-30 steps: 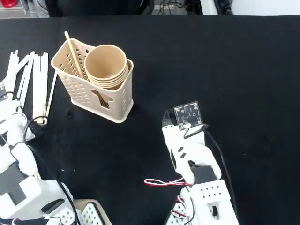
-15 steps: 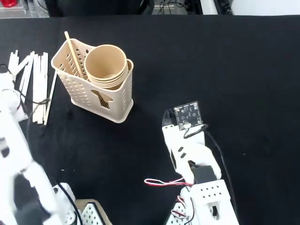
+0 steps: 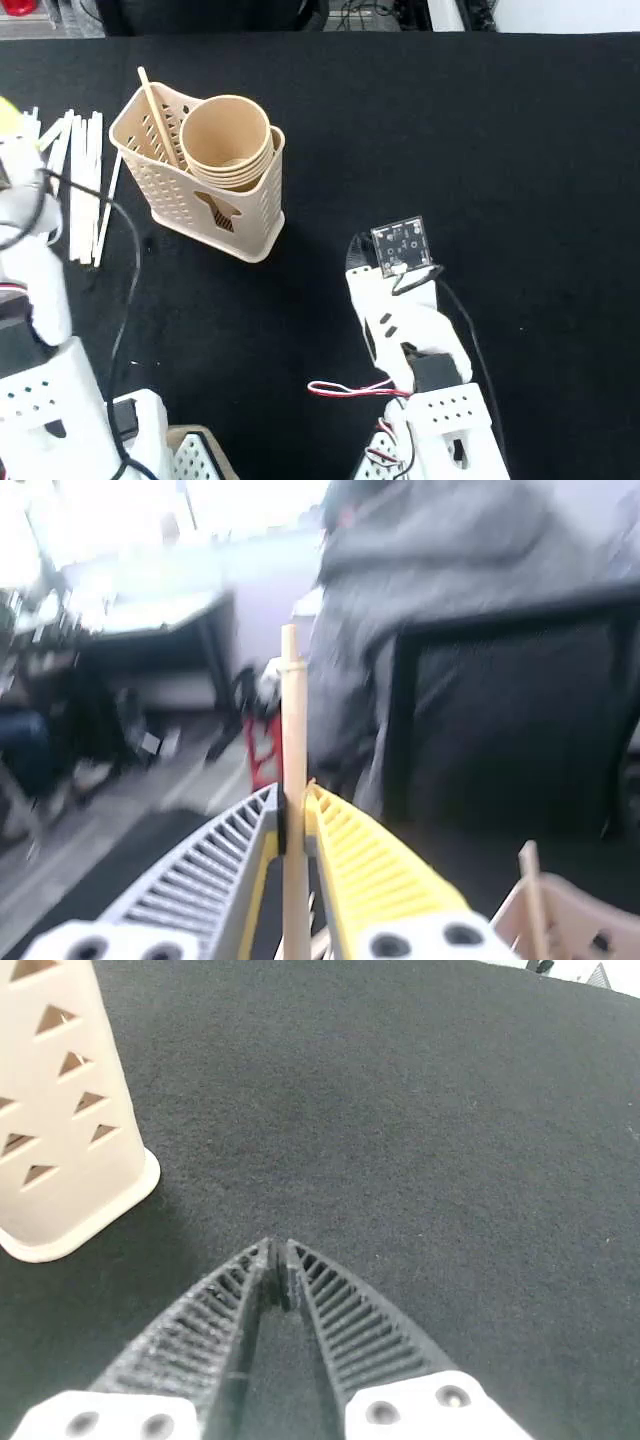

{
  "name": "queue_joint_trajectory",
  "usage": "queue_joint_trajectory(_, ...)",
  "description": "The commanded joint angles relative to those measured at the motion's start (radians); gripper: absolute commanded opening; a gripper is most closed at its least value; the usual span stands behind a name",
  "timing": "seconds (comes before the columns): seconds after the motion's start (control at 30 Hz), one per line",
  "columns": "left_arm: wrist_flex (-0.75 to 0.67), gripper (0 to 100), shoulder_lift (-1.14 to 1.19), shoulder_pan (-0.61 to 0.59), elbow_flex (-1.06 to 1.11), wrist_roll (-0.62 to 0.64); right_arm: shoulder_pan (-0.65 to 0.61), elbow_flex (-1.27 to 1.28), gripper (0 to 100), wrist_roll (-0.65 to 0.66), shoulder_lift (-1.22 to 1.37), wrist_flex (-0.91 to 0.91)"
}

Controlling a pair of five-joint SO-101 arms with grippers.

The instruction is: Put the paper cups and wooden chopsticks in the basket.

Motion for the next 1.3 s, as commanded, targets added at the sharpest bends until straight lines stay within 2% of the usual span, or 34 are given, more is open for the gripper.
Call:
queue_joint_trajectory(0.0, -0.149, 3, -0.015, 0.142, -0.068, 0.081, 0.012, -0.001, 1.5, 0.008, -0.008, 0.000)
queue_joint_trajectory(0.17, -0.153, 3, 0.017, 0.214, -0.171, 0.253, 0.009, -0.001, 1.5, 0.008, -0.008, 0.000)
queue_joint_trajectory(0.27, -0.195, 3, 0.069, 0.229, -0.170, 0.311, 0.008, -0.001, 1.5, 0.008, -0.008, 0.000)
queue_joint_trajectory(0.43, -0.348, 3, 0.189, 0.229, -0.153, 0.336, 0.008, -0.001, 1.5, 0.008, -0.010, 0.000)
queue_joint_trajectory(0.6, -0.402, 3, 0.265, 0.229, -0.159, 0.377, 0.008, -0.001, 1.5, 0.009, -0.010, -0.003)
queue_joint_trajectory(0.73, -0.522, 3, 0.325, 0.229, -0.154, 0.387, 0.008, -0.001, 1.5, 0.009, -0.010, -0.006)
queue_joint_trajectory(0.93, -0.540, 3, 0.456, 0.229, -0.162, 0.399, -0.006, -0.001, 1.5, 0.009, -0.010, -0.008)
queue_joint_trajectory(1.07, -0.635, 3, 0.574, 0.223, -0.156, 0.433, -0.009, -0.001, 1.5, 0.009, -0.010, -0.008)
queue_joint_trajectory(1.27, -0.638, 3, 0.638, 0.229, -0.157, 0.433, -0.009, -0.001, 1.5, 0.009, -0.010, -0.008)
